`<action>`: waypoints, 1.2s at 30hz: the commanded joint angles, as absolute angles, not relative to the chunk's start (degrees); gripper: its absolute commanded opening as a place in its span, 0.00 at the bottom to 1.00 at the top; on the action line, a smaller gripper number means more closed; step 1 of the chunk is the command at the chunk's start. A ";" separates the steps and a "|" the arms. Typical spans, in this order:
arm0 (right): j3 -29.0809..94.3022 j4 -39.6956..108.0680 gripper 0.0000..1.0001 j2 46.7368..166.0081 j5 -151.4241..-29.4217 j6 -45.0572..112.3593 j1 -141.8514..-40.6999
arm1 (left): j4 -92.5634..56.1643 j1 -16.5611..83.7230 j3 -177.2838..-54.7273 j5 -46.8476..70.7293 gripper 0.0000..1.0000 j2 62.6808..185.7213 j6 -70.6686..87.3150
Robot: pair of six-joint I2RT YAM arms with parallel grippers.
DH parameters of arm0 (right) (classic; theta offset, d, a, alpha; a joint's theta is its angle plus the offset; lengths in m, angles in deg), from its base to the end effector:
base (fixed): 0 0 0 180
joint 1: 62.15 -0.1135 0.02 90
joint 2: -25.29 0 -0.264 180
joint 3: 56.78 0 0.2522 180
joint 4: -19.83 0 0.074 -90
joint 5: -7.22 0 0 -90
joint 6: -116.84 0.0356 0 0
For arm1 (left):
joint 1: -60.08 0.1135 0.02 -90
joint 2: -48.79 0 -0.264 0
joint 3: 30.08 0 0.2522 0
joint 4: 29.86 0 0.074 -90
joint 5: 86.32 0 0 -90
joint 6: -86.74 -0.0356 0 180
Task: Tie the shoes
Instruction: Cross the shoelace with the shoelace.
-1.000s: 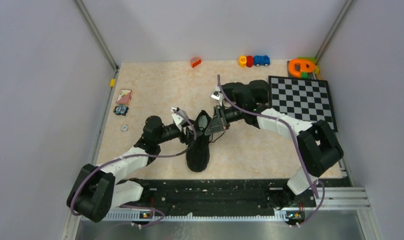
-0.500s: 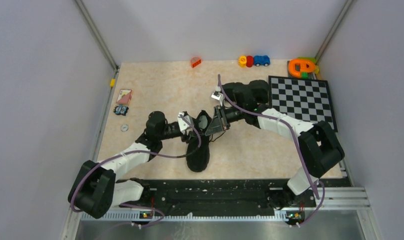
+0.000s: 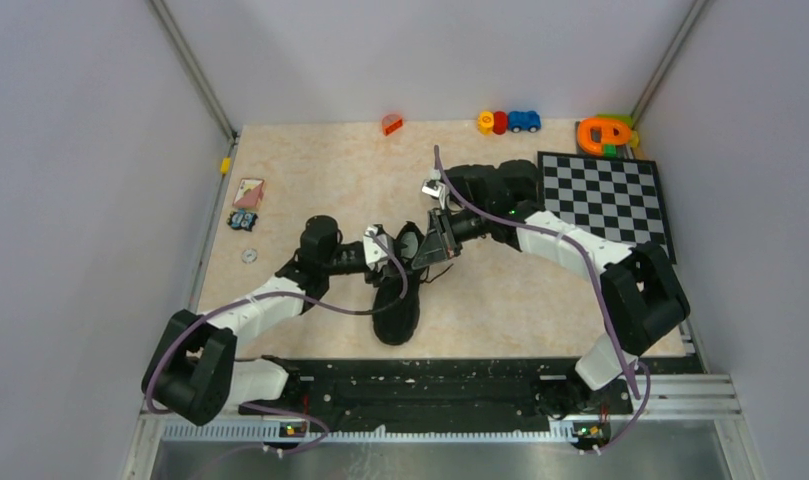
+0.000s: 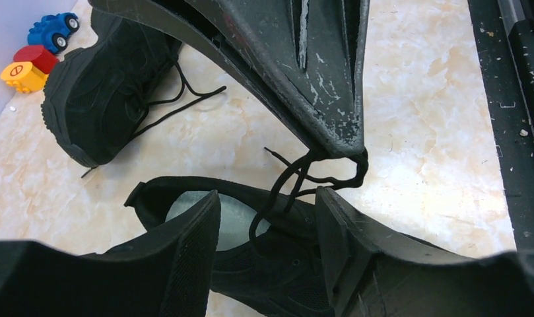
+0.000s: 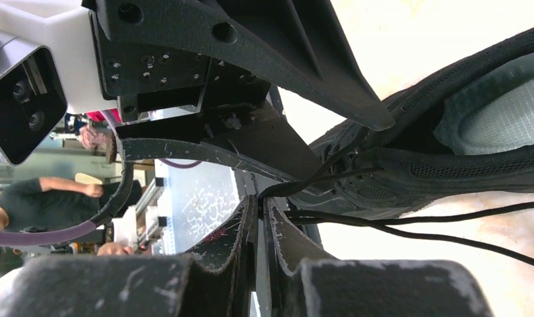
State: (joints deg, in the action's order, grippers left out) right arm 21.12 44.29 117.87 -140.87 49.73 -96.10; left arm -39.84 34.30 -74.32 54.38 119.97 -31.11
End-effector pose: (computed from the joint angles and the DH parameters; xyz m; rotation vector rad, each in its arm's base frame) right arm 0.2717 0.2193 0.2547 -0.8280 2.2358 1.6475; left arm 0.2150 -0.1344 0.2210 1.3171 1.2654 -0.7934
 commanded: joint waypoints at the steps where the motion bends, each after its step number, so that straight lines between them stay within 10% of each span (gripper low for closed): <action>1: 24.51 44.31 0.08 115.29 -142.93 48.60 -95.79 | -39.40 33.68 -78.08 56.65 0.58 121.63 -33.34; 4: 24.49 44.32 0.08 115.16 -143.15 48.58 -95.81 | -37.22 33.35 -80.03 56.67 0.53 123.51 -34.64; 11: 18.01 33.88 0.19 112.45 -144.77 55.54 -95.68 | -35.59 32.40 -81.08 56.41 0.00 124.19 -34.08; 23: 7.40 -13.55 0.30 107.82 -146.81 88.90 -95.41 | -39.96 32.33 -79.45 50.08 0.00 121.69 -23.56; 30: 15.87 28.02 0.41 98.75 -132.29 55.37 -92.47 | -45.22 32.29 -79.74 42.08 0.00 120.52 -12.23; 36: 5.39 33.18 0.43 95.12 -119.77 42.28 -92.47 | -43.63 31.47 -82.39 39.01 0.00 119.73 -6.79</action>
State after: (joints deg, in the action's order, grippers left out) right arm 11.94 25.43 96.60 -130.33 55.13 -92.63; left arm -38.93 32.09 -78.88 42.14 122.55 -12.10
